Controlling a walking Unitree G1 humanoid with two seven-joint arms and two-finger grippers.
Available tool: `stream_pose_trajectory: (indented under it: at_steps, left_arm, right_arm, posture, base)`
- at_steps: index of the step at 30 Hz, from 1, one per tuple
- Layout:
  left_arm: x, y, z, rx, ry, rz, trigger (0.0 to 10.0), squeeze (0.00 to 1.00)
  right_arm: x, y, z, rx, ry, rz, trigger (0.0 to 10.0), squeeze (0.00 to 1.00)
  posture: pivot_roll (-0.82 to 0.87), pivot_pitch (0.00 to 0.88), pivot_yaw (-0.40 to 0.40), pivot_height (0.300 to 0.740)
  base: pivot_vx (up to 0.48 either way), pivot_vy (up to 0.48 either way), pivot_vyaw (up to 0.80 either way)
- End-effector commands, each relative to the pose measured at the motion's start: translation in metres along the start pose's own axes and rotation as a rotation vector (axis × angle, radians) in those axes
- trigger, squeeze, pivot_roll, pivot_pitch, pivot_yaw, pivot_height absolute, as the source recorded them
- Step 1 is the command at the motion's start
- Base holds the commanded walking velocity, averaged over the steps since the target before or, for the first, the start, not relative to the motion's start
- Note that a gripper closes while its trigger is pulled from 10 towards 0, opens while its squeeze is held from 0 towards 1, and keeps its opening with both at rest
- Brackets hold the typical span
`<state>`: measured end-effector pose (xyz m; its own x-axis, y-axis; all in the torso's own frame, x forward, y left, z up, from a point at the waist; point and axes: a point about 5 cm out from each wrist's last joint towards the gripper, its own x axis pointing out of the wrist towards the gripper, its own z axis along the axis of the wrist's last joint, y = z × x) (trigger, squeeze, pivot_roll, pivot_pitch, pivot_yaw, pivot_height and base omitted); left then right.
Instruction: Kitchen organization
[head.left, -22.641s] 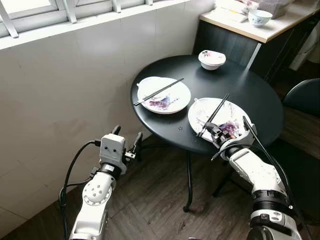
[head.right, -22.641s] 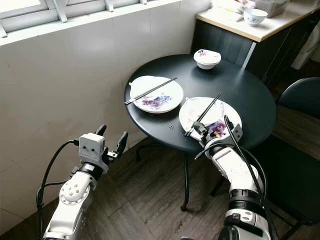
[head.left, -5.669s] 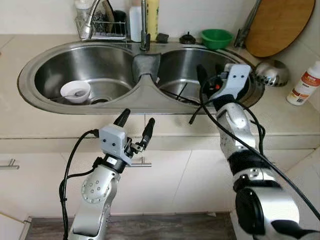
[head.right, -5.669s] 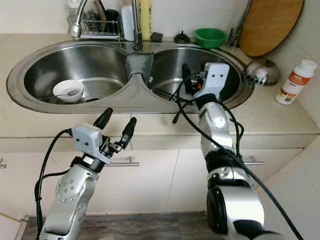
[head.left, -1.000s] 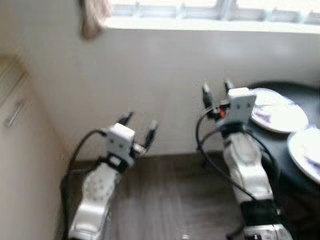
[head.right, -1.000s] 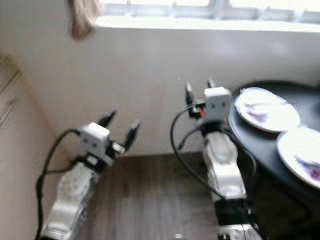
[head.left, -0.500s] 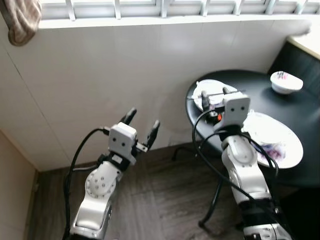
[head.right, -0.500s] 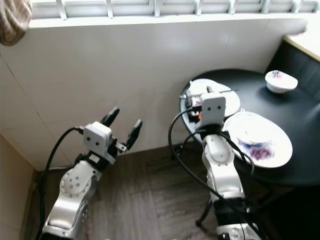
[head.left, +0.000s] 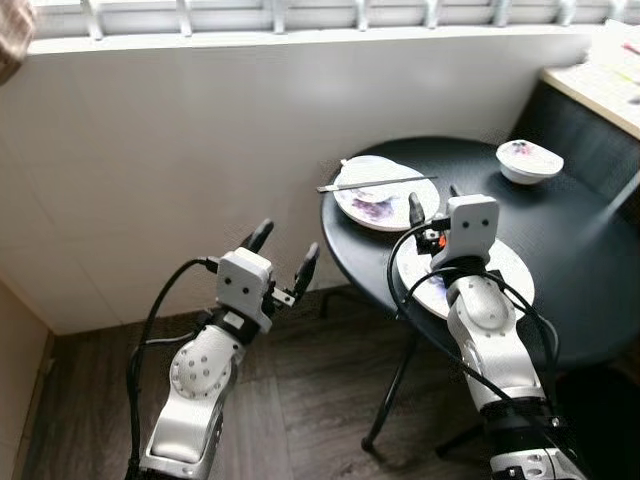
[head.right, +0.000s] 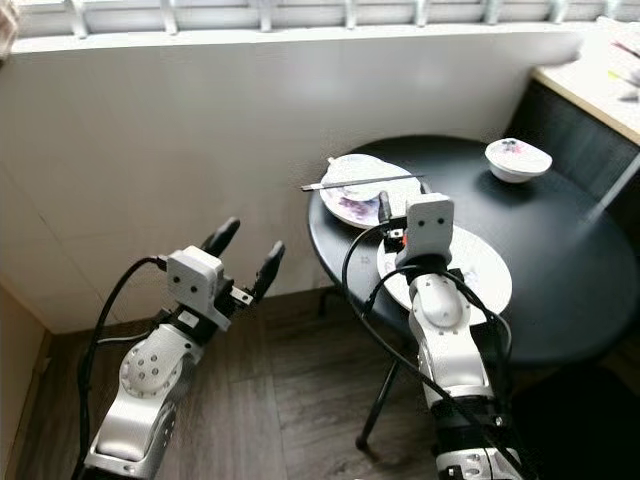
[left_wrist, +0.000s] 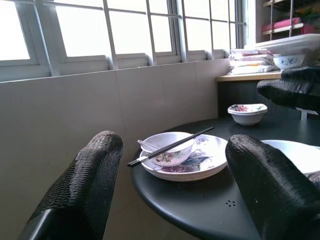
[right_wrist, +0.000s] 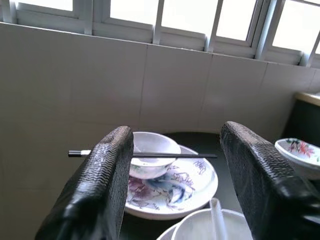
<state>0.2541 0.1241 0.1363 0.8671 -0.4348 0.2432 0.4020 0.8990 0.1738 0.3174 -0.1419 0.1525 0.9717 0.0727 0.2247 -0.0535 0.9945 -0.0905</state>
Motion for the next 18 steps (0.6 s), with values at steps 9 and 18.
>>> stream_pose_trajectory:
  at_steps: [9,18]
  left_arm:
    - [0.004,0.008,0.001,-0.007,-0.011,0.036,10.0,0.0]
    - [0.002,0.011,0.001,-0.014,-0.011,0.05,10.0,0.0]
  right_arm:
    - [0.007,-0.004,-0.003,-0.006,0.036,-0.029,10.0,0.0]
    - [0.01,-0.012,-0.009,0.039,0.087,-0.083,10.0,0.0]
  posture:
    - [0.0,0.0,-0.057,0.74]
    - [0.0,0.0,-0.06,0.74]
  base:
    - [0.0,0.0,0.0]
    - [0.0,0.0,-0.27]
